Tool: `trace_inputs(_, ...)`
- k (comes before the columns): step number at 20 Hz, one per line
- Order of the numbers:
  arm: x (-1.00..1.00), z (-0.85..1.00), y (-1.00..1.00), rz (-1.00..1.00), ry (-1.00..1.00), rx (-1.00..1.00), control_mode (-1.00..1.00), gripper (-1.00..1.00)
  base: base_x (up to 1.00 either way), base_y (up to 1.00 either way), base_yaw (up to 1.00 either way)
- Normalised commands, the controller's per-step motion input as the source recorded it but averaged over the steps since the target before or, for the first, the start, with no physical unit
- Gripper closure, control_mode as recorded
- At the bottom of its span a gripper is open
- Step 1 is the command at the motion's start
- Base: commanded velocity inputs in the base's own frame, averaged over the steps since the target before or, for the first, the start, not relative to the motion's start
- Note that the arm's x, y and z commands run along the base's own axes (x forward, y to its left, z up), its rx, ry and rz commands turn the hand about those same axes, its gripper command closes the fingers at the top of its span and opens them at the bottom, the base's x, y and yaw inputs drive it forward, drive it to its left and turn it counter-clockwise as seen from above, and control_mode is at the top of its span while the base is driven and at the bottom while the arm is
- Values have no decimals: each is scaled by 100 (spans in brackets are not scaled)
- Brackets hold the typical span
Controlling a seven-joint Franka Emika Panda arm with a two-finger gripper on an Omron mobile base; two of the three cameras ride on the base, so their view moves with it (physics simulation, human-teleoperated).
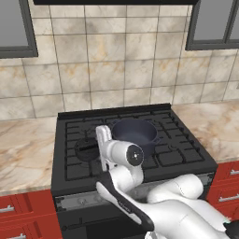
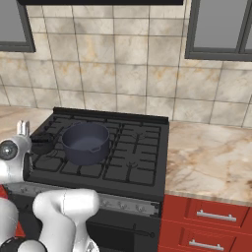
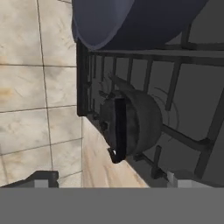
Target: Pick the kettle from the counter and place it on a stove burner. Then turn the burner on.
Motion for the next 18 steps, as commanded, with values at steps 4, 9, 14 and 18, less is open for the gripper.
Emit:
trace_inputs(4, -50, 37, 23, 0, -5, -24, -100, -100, 0, 0, 0)
trace_inputs(9, -55, 8, 8, 0, -6, -27, -100, -100, 0, 0, 0)
trace_inputs(14, -46, 0, 0, 0, -6, -27, -100, -100, 0, 0, 0)
trace_inputs(18, -49, 0, 0, 0, -14, -19, -100, -100, 0, 0, 0)
